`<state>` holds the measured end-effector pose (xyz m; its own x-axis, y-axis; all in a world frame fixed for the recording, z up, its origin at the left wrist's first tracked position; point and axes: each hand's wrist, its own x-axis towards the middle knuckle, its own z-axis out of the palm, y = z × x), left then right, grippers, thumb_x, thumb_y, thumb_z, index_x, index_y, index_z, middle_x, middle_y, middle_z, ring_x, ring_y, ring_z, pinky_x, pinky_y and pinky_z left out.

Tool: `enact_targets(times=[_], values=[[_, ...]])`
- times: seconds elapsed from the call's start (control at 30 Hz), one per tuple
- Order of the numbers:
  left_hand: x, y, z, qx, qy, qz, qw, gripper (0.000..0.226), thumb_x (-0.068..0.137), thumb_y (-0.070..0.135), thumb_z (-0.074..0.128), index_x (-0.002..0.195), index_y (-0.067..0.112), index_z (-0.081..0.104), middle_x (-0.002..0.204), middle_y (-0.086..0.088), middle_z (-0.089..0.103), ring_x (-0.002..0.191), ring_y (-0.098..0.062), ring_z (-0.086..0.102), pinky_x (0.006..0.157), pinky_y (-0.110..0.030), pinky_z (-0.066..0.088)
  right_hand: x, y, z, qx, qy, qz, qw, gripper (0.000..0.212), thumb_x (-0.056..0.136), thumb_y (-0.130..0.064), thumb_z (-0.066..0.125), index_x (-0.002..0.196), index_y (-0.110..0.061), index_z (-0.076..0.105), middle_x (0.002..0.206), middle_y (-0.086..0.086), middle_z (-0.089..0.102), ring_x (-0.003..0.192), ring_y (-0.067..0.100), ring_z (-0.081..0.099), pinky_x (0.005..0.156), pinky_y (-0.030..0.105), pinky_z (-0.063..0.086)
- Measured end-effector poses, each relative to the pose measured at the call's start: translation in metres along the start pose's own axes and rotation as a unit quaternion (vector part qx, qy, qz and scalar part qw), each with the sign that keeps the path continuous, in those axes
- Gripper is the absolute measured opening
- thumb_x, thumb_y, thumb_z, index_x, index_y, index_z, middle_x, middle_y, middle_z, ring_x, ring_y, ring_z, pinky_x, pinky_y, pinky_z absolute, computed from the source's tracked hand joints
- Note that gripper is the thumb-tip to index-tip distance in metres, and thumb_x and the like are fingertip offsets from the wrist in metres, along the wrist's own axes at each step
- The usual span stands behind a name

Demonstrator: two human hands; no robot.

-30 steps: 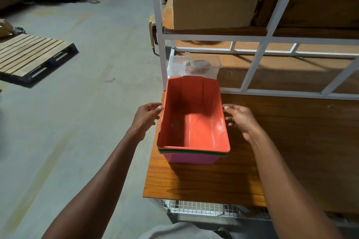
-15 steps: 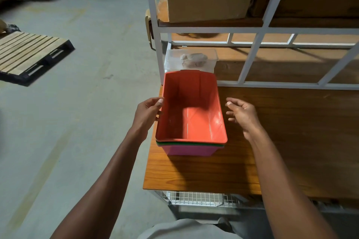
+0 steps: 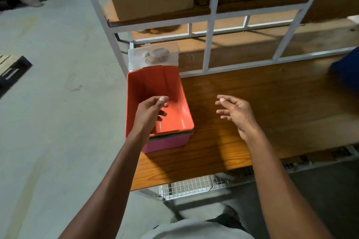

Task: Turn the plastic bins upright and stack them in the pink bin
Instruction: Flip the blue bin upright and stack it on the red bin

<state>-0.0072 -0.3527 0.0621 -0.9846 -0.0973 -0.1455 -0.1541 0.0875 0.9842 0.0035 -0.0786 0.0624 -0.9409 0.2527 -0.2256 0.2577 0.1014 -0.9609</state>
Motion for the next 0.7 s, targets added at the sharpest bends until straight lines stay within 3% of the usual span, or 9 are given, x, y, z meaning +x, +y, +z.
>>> enact_targets(times=[0.13,0.27,0.47,0.7], values=[[-0.010,0.000,0.058,-0.018,-0.069,-0.016,0.997,0.022,0.107,0.019,0.057,0.112,0.011,0.077,0.093,-0.004,0.071,0.075,-0.021,0.064,0.062,-0.030,0.044,-0.009,0.013,-0.053,0.036,0.017,0.016,0.999,0.024,0.105,-0.025,0.060,0.125,-0.022,0.074,0.117,-0.001,0.076,0.102,0.020,0.075,0.073,0.027,0.059],[-0.019,-0.010,0.121,-0.012,-0.112,-0.035,0.993,0.022,0.106,0.030,0.059,0.107,0.026,0.081,0.094,0.004,0.075,0.077,-0.017,0.064,0.061,-0.029,0.043,-0.012,0.029,-0.112,0.062,0.037,0.034,0.997,0.023,0.106,-0.024,0.060,0.124,-0.020,0.074,0.116,0.001,0.077,0.101,0.022,0.075,0.074,0.029,0.058],[-0.039,-0.008,0.235,-0.006,-0.152,-0.048,0.987,0.027,0.108,0.030,0.055,0.116,0.016,0.077,0.094,0.004,0.074,0.081,-0.016,0.064,0.069,-0.026,0.048,-0.011,0.065,-0.224,0.055,0.081,0.065,0.993,0.018,0.105,-0.024,0.061,0.117,-0.024,0.076,0.114,0.000,0.078,0.094,0.018,0.075,0.072,0.028,0.058],[-0.062,-0.020,0.383,-0.026,-0.197,-0.098,0.975,0.037,0.109,0.040,0.047,0.118,0.018,0.075,0.103,-0.001,0.076,0.091,-0.023,0.064,0.084,-0.040,0.046,-0.009,0.099,-0.351,0.024,0.116,0.084,0.989,0.020,0.104,-0.027,0.062,0.118,-0.025,0.076,0.108,-0.006,0.078,0.094,0.018,0.076,0.076,0.028,0.061]])
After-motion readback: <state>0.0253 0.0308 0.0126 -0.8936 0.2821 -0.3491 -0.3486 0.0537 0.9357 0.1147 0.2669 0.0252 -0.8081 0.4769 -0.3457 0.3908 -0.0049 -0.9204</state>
